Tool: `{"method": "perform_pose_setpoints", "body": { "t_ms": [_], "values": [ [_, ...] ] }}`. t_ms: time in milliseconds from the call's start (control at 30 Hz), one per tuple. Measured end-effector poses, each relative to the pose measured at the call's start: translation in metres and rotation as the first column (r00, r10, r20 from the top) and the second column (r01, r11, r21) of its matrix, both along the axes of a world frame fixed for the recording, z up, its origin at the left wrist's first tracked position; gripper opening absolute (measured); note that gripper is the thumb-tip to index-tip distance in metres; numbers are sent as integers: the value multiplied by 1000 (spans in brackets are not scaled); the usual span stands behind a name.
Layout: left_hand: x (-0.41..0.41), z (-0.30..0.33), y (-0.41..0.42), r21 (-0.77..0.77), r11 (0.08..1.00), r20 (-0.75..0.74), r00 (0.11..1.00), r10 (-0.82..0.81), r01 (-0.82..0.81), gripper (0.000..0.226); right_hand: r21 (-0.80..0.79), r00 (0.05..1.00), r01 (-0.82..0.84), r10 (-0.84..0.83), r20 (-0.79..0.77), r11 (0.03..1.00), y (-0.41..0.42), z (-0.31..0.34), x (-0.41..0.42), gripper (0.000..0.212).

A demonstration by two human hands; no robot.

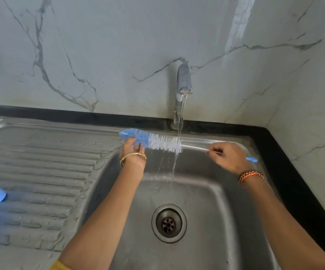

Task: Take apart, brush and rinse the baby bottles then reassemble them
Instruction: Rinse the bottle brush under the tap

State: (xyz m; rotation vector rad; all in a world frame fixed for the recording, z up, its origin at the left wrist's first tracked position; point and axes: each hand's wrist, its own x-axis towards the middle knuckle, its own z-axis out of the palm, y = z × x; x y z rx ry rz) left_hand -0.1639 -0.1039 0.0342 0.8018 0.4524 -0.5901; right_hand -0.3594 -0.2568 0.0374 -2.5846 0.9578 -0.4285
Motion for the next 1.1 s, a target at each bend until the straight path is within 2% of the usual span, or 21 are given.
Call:
{"method": "perform_pose_setpoints", "body": {
  "t_ms": [133,233,367,567,733,867,967,1100],
  "values": [
    [8,-4,3,41,997,11,998,67,-67,10,49,997,-73,73,-2,996,-8,-14,1,19],
    [17,-3,3,66,993,14,996,92,-93,8,4,999,-48,48,-11,999,-14,-17,11,19],
    [26,0,-7,77,989,65,991,118,-123,9,-102,996,-4,13,89,995,-21,-19,28,19],
    [40,-7,-26,198,966,167,977,132,-165,50,-194,990,22,6,142,981,-49,-20,43,21],
    [47,-8,-40,384,908,207,974,91,-167,45,-238,997,41,-25,72,970,-65,-27,57,24],
    [55,-17,-43,455,872,270,961,58,-181,41,-255,996,59,-41,74,965,-70,-38,61,29],
    [62,-21,-46,525,831,384,923,-39,-183,36,-284,993,77,-48,109,956,-74,-43,64,29],
    [78,-23,-51,639,755,443,872,-208,-144,27,-288,981,125,-75,179,949,-81,-44,68,27]
  ]
}}
